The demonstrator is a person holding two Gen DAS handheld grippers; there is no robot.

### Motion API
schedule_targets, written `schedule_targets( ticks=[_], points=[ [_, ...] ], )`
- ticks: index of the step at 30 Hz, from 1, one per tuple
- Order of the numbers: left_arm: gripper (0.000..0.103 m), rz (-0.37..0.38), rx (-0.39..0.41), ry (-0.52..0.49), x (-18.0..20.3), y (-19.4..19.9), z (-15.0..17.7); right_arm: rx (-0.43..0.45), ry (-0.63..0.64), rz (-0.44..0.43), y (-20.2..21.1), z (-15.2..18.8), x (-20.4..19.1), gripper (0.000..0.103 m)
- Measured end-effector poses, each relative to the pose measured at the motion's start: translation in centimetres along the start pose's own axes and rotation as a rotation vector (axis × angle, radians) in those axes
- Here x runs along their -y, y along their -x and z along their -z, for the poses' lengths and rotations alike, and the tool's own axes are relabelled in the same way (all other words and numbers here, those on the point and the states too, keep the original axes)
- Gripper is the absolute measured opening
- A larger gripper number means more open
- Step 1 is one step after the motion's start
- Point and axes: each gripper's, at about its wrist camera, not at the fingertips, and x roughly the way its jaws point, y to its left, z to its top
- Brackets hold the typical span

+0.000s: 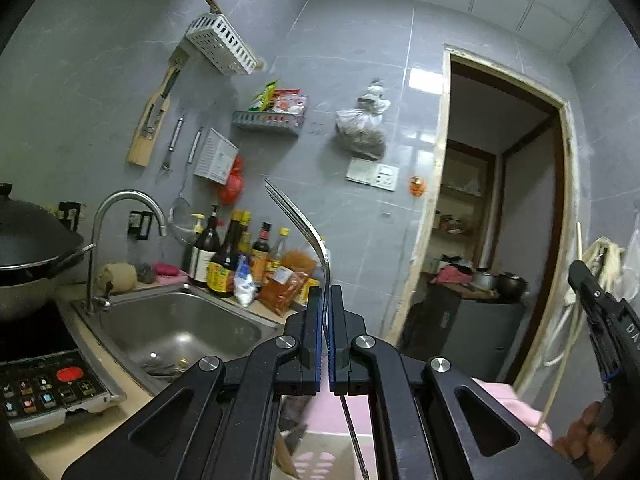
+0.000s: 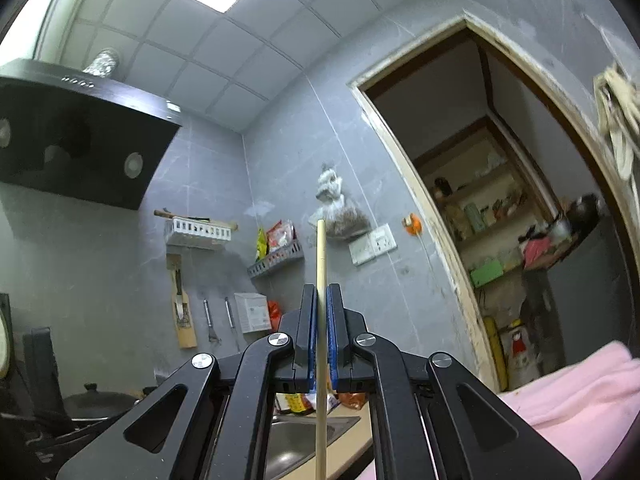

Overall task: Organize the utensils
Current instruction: 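Lift the fork with the left tool while the right tool carries the chopstick to the caddy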

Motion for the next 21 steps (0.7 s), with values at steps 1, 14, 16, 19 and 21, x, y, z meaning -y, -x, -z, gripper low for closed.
schedule_targets(
  ticks=[1,14,16,19,21],
  points=[
    [0.000,-0.023,0.016,-0.019,0.2,0.0,0.1,-0.008,-0.013,0.001,-0.2,0.3,0.4,0.003],
    [0.001,-0.048,0.104,-0.127,1.6,0.7,1.6,-0.072,-0.036,0.021,-2.1,2.7,1.9,0.003],
    [0.001,-0.031,0.103,-0.126,1.3,0.6,1.4,-0.069,-0.039,0.024,-2.4,2.7,1.9,0.003],
    [0.001,-0.019,0.101,-0.141,1.1,0.3,1.1,-0.066,-0.042,0.026,-2.9,2.9,2.1,0.003],
    [0.001,-0.018,0.099,-0.152,1.2,0.1,1.2,-0.070,-0.041,0.025,-3.1,3.0,2.2,0.003]
  ],
)
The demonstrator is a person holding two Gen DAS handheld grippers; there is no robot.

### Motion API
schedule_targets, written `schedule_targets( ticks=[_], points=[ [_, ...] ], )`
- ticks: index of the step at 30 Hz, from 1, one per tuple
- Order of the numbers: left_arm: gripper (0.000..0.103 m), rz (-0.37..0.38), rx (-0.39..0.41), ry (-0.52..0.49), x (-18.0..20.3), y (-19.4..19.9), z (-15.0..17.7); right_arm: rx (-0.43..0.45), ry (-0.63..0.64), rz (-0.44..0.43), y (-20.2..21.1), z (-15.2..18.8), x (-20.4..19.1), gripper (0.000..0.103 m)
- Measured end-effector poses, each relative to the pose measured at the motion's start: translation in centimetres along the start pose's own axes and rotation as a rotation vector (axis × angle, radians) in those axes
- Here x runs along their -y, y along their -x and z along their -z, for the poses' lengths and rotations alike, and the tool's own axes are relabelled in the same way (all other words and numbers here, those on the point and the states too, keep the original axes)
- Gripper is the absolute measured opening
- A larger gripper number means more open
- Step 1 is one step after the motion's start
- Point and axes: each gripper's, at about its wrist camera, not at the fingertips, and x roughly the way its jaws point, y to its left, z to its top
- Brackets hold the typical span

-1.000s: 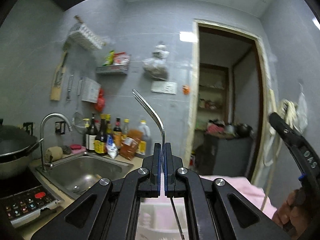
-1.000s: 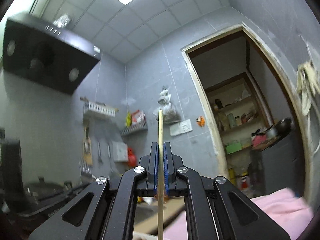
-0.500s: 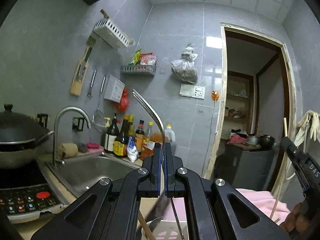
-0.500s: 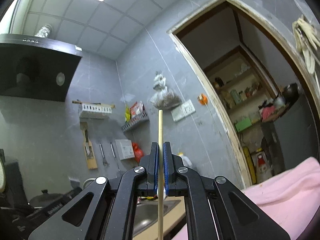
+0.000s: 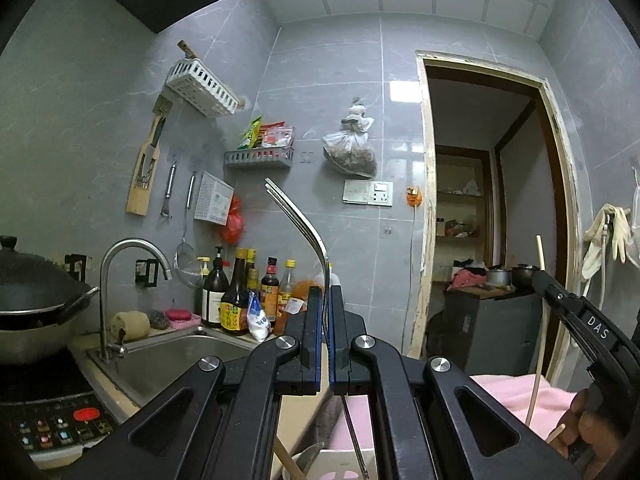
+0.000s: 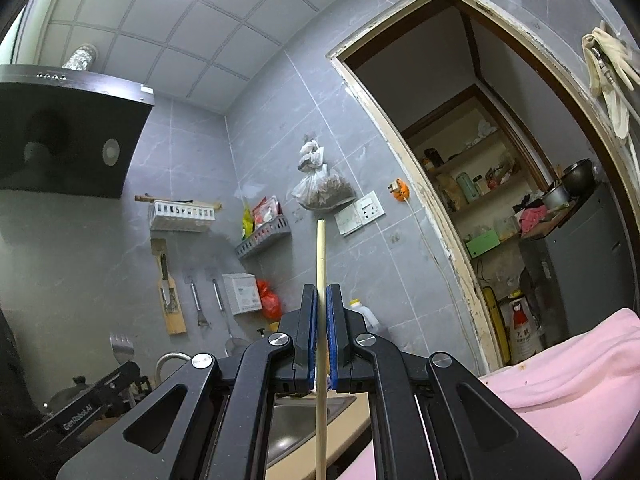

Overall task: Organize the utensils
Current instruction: 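Lift the fork with the left tool while the right tool carries the chopstick to the caddy, then open the left tool over the caddy while the right tool releases its chopstick into it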

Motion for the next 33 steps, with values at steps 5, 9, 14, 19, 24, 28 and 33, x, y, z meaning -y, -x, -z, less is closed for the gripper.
schedule_targets(
  ticks=[5,9,14,19,24,28,33],
  points=[
    [0.001,-0.010,0.000,-0.043,0.8,-0.3,0.9,-0.025,-0.005,-0.001,-0.7,0.6,0.4,0.003],
    [0.001,-0.054,0.035,-0.109,1.8,0.0,1.8,-0.053,0.001,-0.006,-1.3,1.4,0.5,0.003],
    [0.001,-0.077,0.071,-0.166,2.8,0.6,2.8,-0.084,0.017,-0.007,-1.4,2.2,0.3,0.003],
    [0.001,-0.064,0.047,-0.196,3.3,0.3,3.5,-0.115,0.040,-0.006,-1.2,2.4,-0.2,0.003],
    [0.001,-0.034,-0.013,-0.157,2.7,0.2,4.0,-0.172,0.098,-0.016,-0.5,2.3,-1.2,0.003],
    [0.001,-0.023,-0.069,-0.112,2.1,0.2,4.5,-0.228,0.158,-0.027,0.1,2.9,-1.9,0.003],
    [0.001,0.024,-0.205,-0.060,1.6,-0.1,5.0,-0.293,0.187,-0.041,0.8,3.5,-2.4,0.005]
  ],
)
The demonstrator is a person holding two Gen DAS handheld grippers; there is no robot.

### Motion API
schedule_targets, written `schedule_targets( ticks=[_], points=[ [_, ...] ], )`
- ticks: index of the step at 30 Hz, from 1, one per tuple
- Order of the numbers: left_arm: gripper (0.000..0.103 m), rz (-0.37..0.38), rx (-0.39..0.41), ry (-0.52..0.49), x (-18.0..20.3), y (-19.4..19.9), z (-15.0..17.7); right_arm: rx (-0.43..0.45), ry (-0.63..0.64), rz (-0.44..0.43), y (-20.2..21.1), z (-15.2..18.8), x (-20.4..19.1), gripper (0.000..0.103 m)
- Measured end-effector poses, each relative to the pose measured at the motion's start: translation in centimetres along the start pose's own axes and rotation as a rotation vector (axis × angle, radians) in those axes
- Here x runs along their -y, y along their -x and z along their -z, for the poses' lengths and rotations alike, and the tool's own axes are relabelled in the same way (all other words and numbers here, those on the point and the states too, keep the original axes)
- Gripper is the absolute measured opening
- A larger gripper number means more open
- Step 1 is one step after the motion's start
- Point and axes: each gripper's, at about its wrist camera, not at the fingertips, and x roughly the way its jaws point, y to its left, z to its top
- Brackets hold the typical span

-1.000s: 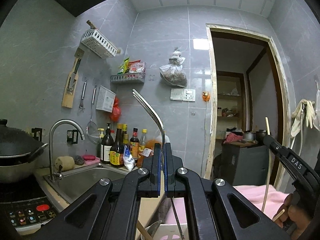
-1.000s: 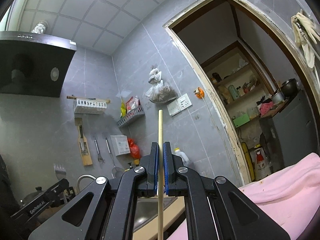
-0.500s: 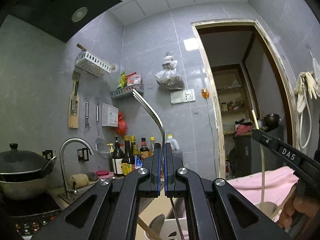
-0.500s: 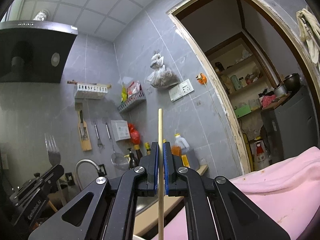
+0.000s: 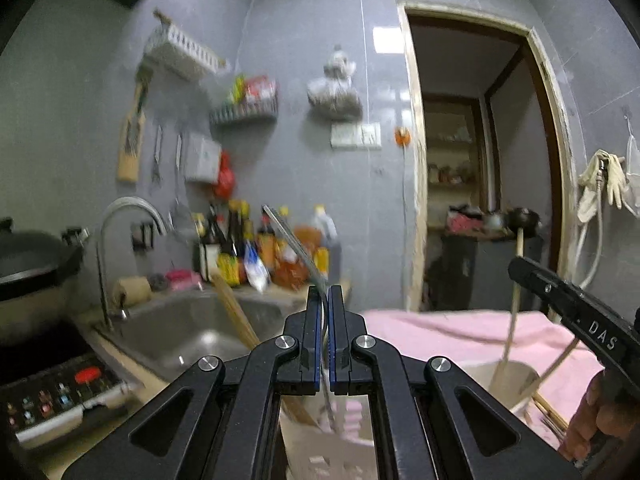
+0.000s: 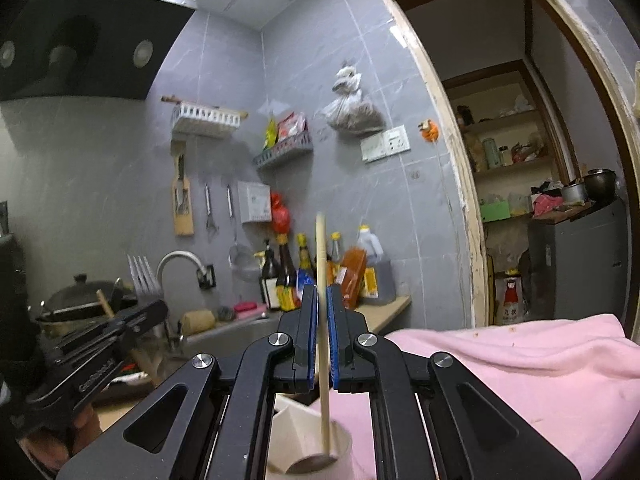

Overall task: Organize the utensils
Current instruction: 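Open the left tool over the caddy while the right tool releases its chopstick into it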

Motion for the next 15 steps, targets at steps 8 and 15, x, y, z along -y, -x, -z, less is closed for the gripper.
schedule_targets(
  ticks=[8,15],
  points=[
    [0.016,0.086,-0.112,0.060,0.2,1.1,-0.7,-0.051,0.025,-0.003,1.8,-0.3,-0.1,0.027],
    [0.048,0.101,-0.047,0.061,2.0,4.4,-2.2,-0.041,0.026,0.061,5.3,-1.4,0.7,0.060]
  ],
)
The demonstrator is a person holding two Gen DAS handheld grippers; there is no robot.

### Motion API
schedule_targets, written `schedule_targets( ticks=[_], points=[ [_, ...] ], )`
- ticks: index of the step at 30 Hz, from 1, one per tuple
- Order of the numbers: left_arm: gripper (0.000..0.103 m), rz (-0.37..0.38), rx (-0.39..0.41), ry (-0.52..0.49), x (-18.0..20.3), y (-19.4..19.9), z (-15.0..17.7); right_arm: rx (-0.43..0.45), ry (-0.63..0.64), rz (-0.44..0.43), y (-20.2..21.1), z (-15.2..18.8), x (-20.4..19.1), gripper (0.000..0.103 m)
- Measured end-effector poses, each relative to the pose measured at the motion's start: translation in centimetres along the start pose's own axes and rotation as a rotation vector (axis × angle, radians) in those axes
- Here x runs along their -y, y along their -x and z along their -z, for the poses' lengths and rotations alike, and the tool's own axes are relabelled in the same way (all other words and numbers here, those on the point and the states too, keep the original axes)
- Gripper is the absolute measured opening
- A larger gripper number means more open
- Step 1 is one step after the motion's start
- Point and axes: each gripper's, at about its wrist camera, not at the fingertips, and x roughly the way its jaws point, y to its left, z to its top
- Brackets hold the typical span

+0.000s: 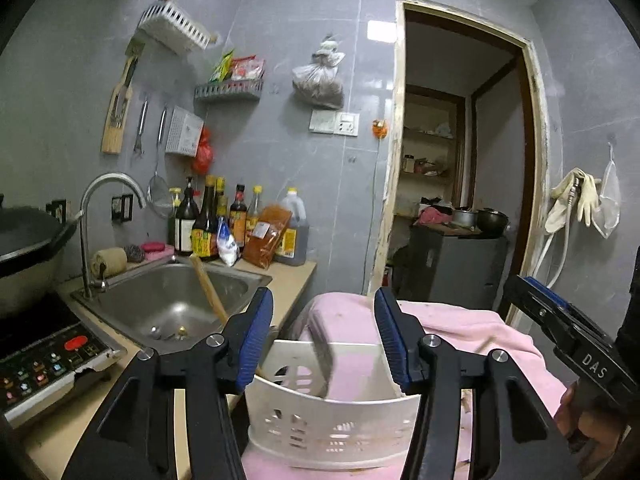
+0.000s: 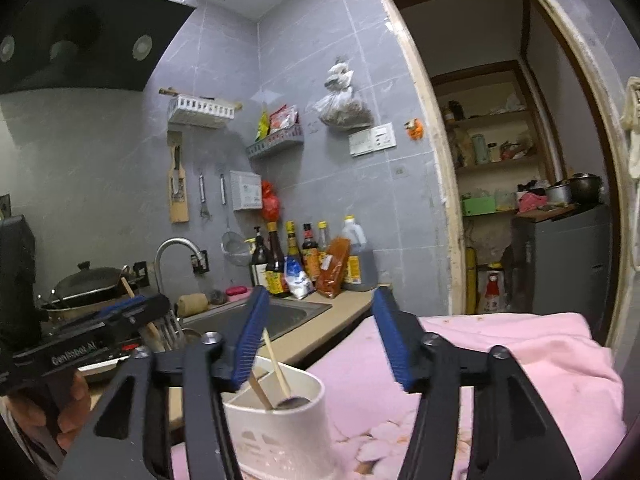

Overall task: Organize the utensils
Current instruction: 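Open the left tool over the caddy while the right tool releases its chopstick into it, then move the left tool to a steel peeler while the right tool grasps another chopstick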

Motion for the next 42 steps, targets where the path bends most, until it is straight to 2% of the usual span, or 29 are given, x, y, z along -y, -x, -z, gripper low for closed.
schedule_targets(
  ticks=[1,3,5,9,14,18,23,28,35,40,42],
  points=[
    [0.051,0.002,0.004,-0.009,0.4,0.3,-0.2,0.001,0.003,0.014,0.6,-0.1,0.2,0.070],
    [0.063,0.011,0.028,-0.030,1.6,1.2,-0.5,0.017,0.004,0.047,2.3,-0.5,0.6,0.077],
    [0.082,0.026,0.057,-0.049,2.7,2.2,-0.6,0.034,0.009,0.067,3.9,-0.8,1.1,0.083],
    [0.088,0.069,0.093,-0.091,5.2,3.7,-0.6,0.060,0.040,0.141,7.5,-1.3,1.9,0.103],
    [0.095,0.138,0.078,-0.124,7.9,4.4,0.3,0.066,0.079,0.227,11.6,-1.4,2.9,0.103],
    [0.096,0.200,0.032,-0.138,9.7,4.1,1.4,0.040,0.124,0.291,13.8,-0.9,3.7,0.103],
    [0.096,0.269,-0.095,-0.159,11.7,2.6,3.4,-0.063,0.143,0.350,14.9,0.5,5.7,0.103],
    [0.096,0.313,-0.258,-0.187,13.7,0.4,5.9,-0.217,0.126,0.373,14.2,2.6,8.4,0.103],
    [0.096,0.372,-0.506,-0.205,15.5,-3.1,8.7,-0.405,0.046,0.319,12.4,5.2,11.6,0.102],
    [0.096,0.359,-0.647,-0.200,15.8,-5.4,9.9,-0.555,0.004,0.244,10.0,6.7,13.1,0.073],
    [0.095,0.344,-0.685,-0.188,15.5,-6.1,10.3,-0.612,-0.005,0.215,8.7,7.5,13.3,0.065]
  ],
)
